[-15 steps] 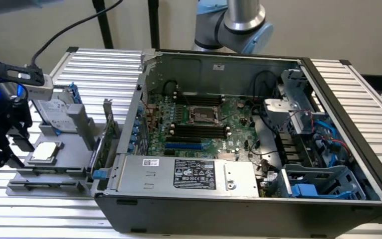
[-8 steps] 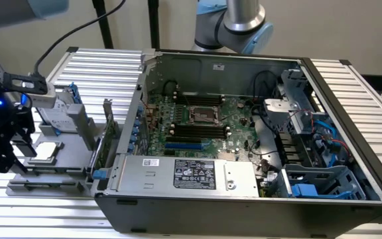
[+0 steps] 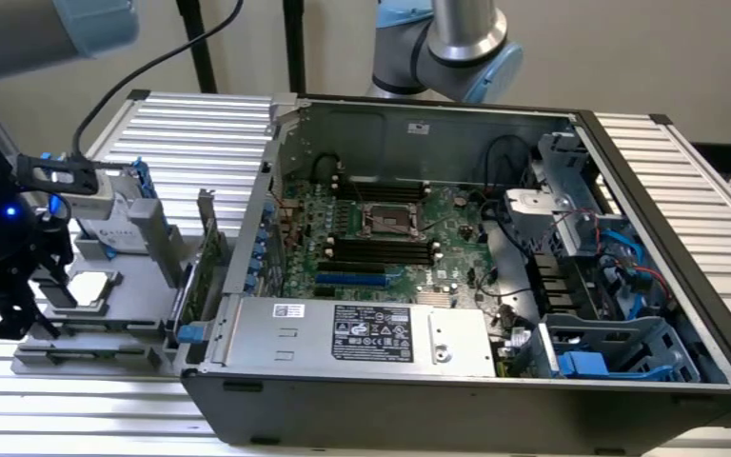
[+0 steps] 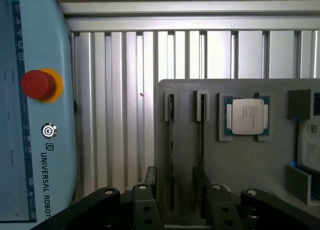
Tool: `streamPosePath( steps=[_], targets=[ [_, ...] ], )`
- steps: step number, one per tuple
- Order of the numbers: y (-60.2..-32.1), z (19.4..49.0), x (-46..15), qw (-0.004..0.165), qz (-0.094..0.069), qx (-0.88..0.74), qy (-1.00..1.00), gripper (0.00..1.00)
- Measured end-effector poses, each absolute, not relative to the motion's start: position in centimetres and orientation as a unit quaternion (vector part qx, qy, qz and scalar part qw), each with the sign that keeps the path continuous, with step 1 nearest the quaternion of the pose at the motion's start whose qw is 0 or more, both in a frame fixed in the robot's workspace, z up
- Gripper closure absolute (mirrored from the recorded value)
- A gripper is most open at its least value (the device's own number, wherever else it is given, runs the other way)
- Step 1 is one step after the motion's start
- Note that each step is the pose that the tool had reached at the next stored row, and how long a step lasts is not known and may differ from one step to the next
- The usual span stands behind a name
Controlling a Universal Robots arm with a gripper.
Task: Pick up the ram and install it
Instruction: 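Pick up the ram and move it above insertion slot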
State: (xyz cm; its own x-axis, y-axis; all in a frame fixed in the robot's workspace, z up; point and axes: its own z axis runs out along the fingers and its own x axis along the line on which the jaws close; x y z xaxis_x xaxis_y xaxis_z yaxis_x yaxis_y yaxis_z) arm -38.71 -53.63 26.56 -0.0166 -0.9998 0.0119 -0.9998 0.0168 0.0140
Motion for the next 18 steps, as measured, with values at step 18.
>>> streamPosePath(
  steps=[18],
  targets=[
    [-53.6,23.3,-38.6,0.009,-0.001,0.704,-0.710,0.58]
  ],
)
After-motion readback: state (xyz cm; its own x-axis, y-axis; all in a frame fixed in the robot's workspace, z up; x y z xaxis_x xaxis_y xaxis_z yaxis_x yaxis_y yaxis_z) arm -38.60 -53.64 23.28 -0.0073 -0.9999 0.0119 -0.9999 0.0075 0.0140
